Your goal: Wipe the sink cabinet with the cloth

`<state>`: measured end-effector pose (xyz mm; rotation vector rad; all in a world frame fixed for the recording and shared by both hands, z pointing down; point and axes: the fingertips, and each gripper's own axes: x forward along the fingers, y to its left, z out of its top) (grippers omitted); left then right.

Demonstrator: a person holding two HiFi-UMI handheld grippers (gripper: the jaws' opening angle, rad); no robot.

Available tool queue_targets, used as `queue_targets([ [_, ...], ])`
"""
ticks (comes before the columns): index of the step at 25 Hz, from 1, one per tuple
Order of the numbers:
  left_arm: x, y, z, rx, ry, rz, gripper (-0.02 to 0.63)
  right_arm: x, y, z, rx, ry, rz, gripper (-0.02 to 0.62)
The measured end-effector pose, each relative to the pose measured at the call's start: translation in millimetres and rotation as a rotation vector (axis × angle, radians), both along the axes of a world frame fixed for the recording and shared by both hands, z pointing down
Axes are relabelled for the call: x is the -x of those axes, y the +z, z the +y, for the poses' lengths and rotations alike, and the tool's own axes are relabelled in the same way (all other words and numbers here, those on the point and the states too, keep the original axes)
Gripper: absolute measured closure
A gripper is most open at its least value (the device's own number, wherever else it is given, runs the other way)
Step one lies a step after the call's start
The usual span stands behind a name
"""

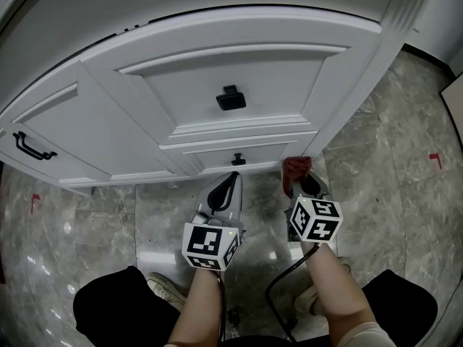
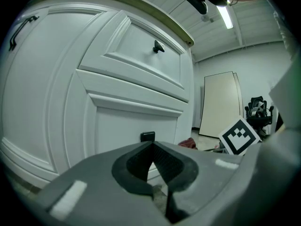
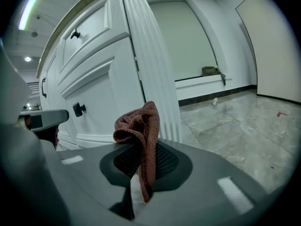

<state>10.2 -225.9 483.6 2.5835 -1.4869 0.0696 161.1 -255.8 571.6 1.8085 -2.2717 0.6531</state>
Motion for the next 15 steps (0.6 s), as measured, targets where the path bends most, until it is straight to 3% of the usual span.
queue_targets([
  [6,14,-30,15,-0.039,-0.018,-0.017,0.606,5,-44,16,-0.071,-0.011,0.021,0.517],
  [15,40,-125,88,-0.229,-0.063,-0.082,0.606,45,-173,88,-0.349,-0.065,0.095,0.517],
])
